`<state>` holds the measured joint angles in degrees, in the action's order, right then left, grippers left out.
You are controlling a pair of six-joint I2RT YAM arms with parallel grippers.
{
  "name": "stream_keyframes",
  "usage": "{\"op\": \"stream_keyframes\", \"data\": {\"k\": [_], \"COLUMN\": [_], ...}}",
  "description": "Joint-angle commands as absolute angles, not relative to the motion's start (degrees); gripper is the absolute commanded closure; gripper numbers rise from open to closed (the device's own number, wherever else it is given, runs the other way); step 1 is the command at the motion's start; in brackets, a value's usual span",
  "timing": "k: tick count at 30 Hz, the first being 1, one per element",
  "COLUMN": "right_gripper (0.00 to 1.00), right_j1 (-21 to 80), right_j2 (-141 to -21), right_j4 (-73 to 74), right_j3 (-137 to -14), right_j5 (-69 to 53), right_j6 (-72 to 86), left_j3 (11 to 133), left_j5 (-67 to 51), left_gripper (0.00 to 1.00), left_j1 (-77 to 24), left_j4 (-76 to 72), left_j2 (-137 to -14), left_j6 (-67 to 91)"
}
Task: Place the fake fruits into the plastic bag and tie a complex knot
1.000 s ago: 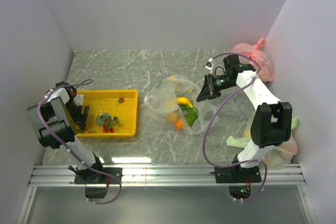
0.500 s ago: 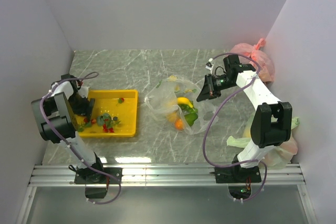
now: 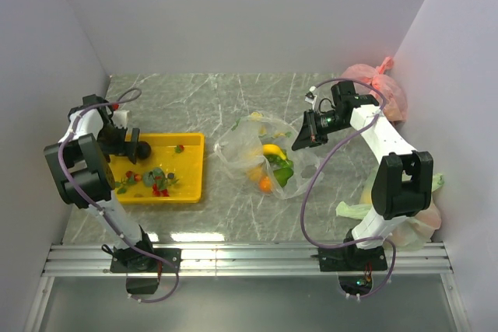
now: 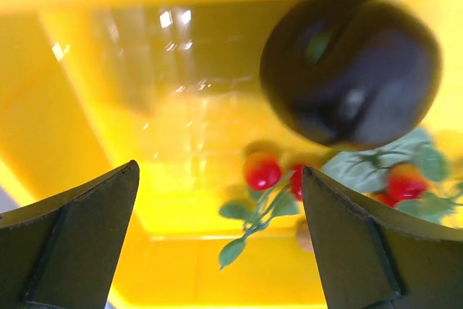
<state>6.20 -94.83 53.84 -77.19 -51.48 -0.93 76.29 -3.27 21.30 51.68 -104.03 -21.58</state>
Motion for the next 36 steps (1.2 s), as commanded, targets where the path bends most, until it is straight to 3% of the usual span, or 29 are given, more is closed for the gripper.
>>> {"op": "stream_keyframes", "data": {"k": [1,11,27,33,35,36], "right_gripper": [1.00,1.00,1.00,1.00,1.00,1.00], "right_j1": [5.89,5.98,5.89,5.89,5.80,5.89], "right_j2": [-92.90,-90.09,-90.44,-91.05,-91.14,-91.14], "right_j4": [53.96,51.15,50.98,51.68,51.77,51.77], "right_j3": [-79.10,-74.36,-74.09,-74.97,-75.06,-75.15], "right_j5": [-50.36,-49.66,-48.87,-48.78,-48.69,-48.69], "right_j6": [-1.32,-0.09,-0.18,-0.88,-1.05,-1.05], "left_j3": [79.19,80.42,79.97,80.43,79.72,79.11], "left_j5": [-12.20,-24.78,-12.66,-16.16,-16.61,-17.74], "left_gripper": [0.01,0.01,0.01,0.01,0.05,0.12], "left_j1": [21.44,20.66,15.64,15.03,14.68,14.59], "left_j4": [55.28,57.22,45.54,44.39,44.38,44.56], "left_j2": [-104.77,-103.18,-110.12,-111.01,-110.74,-110.48], "left_j6": [-23.29,-25.76,-15.22,-13.97,-14.50,-14.76]}}
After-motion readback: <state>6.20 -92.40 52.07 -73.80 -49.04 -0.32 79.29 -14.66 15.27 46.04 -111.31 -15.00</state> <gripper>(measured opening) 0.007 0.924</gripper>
